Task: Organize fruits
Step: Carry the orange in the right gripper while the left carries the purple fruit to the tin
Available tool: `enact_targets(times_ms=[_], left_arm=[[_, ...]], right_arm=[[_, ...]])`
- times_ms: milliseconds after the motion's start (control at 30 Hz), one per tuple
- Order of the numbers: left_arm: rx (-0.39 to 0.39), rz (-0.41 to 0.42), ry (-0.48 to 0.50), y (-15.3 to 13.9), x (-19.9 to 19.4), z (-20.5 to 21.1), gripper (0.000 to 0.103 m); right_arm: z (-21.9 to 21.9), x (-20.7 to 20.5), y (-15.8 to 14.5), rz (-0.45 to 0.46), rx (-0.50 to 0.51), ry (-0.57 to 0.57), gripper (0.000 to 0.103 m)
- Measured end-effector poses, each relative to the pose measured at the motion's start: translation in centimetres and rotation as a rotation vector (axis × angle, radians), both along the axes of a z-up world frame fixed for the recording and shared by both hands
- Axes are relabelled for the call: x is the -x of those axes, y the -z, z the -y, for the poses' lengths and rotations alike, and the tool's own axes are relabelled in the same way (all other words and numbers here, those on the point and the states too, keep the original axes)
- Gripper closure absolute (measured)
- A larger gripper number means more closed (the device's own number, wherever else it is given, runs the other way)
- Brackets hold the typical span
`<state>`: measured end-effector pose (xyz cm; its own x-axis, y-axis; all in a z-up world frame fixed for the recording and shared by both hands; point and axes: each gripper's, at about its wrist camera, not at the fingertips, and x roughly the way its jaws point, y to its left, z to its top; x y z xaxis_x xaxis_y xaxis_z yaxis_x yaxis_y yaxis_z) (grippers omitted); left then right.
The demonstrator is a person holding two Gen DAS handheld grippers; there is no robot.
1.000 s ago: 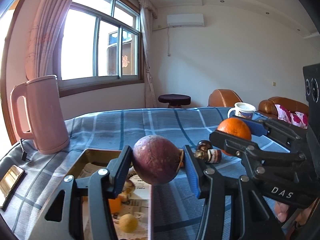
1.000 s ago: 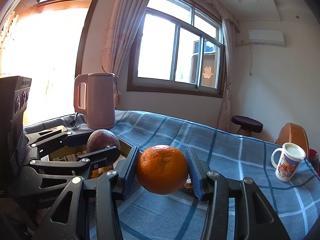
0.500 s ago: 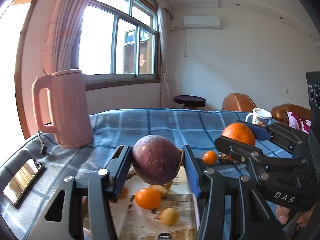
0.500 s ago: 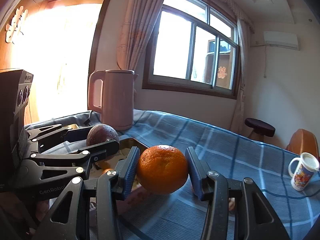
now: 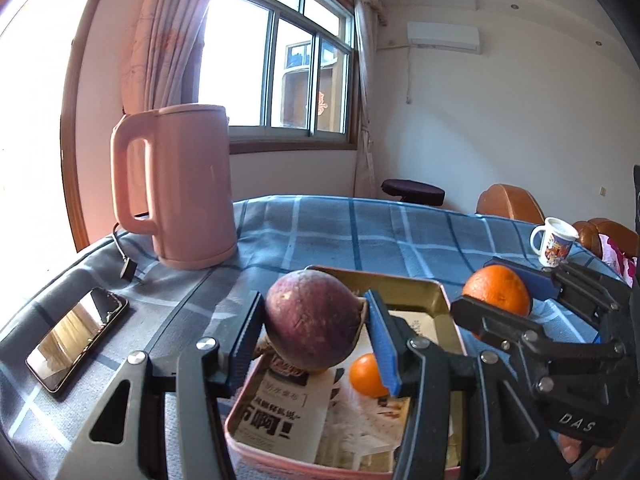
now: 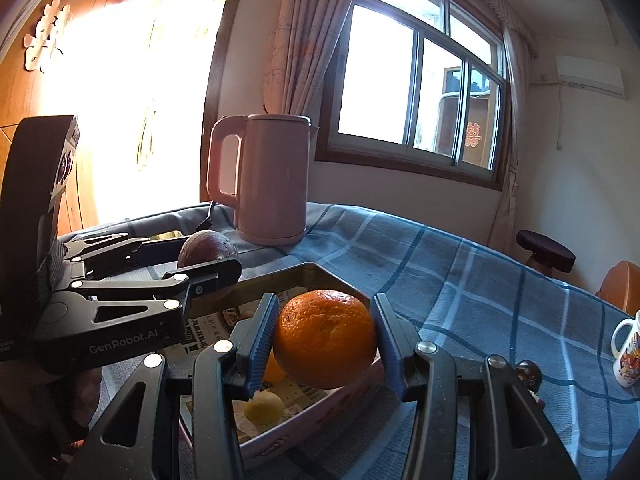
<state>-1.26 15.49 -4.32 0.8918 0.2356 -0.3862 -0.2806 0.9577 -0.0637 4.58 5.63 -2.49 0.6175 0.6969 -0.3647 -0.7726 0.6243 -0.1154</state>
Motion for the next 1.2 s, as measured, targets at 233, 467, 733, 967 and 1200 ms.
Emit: enact_targets(times_ms=[233,467,733,967,1200], left_arm=[[0.009,-0.024,-0.018,0.2,-0.1,-0.8,0.050],[0.017,-0.053,-0.022,0.3,-0.4,-1.3,0.050],[0.031,-0.096,-0.011,0.8,-1.0,-1.6,0.050],[0.055,-0.121,0.003,1.2,-1.2,-1.9,0.049],[0.038,-0.126,0.001,1.2,-1.2,-1.6,0.049]], right_arm=[[-1.5,-0.1,0.8,-0.032,0.025,-0.025,0.054],[-2.3,-0.4,1.3,-0.052,0.054,-0.030,0.054],[-3.4,-0.7,1.8,-0.088,0.106,-0.053,0.053],[-4.2,-0.6,2.4,-0.110,0.153,-0.084,0.053],[-5.0,-0.4,2.7,-0.112,0.192,-0.102,0.053]])
